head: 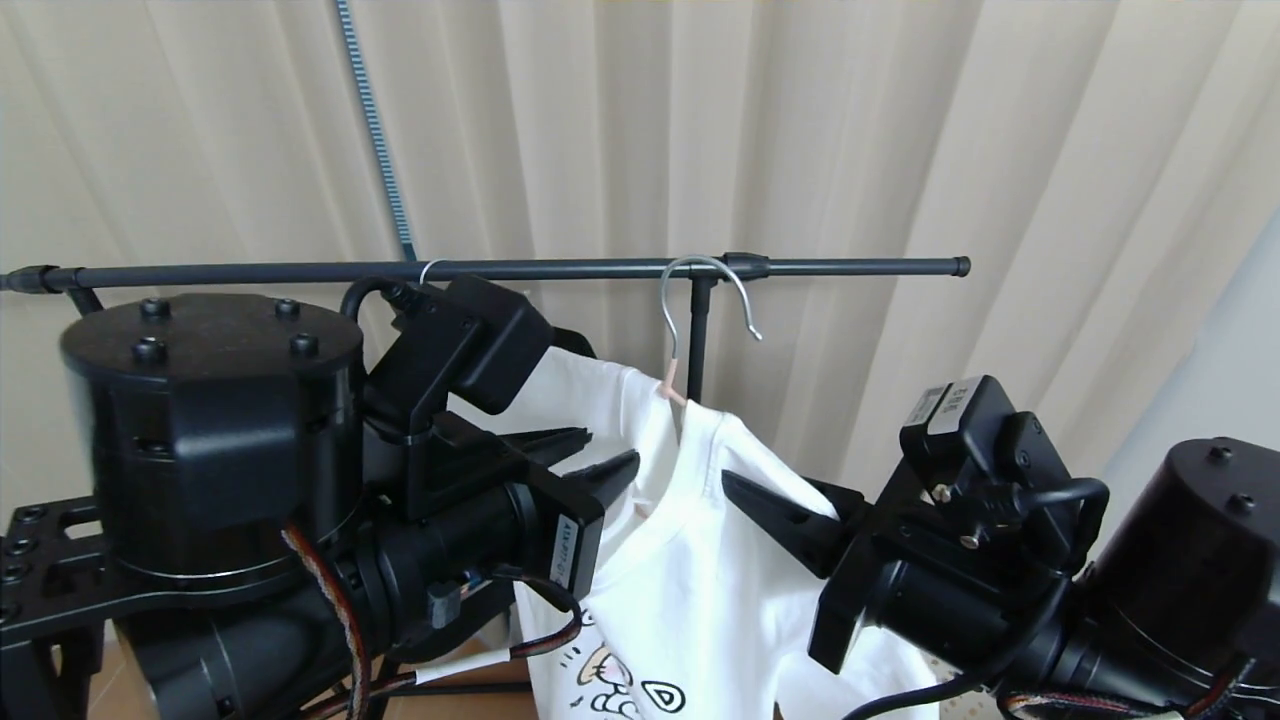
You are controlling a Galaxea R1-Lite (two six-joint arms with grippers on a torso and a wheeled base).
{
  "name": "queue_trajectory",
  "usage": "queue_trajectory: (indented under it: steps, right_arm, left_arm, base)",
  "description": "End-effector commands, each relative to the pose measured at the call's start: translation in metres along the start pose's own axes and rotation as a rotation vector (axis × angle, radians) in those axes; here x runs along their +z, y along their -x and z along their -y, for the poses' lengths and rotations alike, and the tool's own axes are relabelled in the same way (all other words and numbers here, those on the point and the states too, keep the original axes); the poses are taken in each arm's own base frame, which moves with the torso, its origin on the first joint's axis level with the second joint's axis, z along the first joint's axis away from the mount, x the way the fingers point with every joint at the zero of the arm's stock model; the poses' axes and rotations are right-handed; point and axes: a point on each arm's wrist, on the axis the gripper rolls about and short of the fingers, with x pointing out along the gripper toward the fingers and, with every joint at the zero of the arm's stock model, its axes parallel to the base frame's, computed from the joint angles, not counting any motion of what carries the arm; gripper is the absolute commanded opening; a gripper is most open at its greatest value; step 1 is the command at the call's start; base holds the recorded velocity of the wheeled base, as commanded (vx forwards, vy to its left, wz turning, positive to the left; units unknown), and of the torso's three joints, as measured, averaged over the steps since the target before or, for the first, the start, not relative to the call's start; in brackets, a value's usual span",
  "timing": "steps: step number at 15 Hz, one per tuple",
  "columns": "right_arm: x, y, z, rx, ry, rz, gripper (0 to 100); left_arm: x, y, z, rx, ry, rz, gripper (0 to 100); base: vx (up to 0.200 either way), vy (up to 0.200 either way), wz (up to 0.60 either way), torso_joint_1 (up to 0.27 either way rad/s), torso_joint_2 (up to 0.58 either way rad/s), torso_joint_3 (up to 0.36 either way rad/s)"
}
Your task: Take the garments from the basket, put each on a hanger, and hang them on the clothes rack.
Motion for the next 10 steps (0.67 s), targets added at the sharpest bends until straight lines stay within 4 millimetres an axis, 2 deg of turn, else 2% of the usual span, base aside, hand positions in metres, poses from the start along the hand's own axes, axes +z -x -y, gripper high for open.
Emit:
queue_trajectory:
  steps: [1,5,8,10]
  right_arm:
    - [0.003,0.002,-0.001,0.004,0.000,0.013,0]
    - [0.003,0.004,-0.001,0.030,-0.001,0.014,0]
    - [0.003,0.010,0.003,0.067,-0.002,0.017,0]
    - [0.003,0.012,0.012,0.092,-0.001,0.020,0]
  left_arm:
    - [-0.001,-0.002,0.001,0.000,-0.002,-0.008,100]
    - [-0.001,0.005,-0.001,-0.002,0.001,0.006,100]
    - [0.000,0.025,-0.008,-0.002,0.012,0.039,100]
    - [-0.002,0.044,-0.019,-0.037,0.019,0.068,100]
  base:
    - [0.000,0.000,0.00,0.000,0.00,0.000]
    - [0.000,0.000,0.00,0.000,0.00,0.000]
    - [0.000,0.000,0.00,0.000,0.00,0.000]
    - [0.000,0.000,0.00,0.000,0.00,0.000]
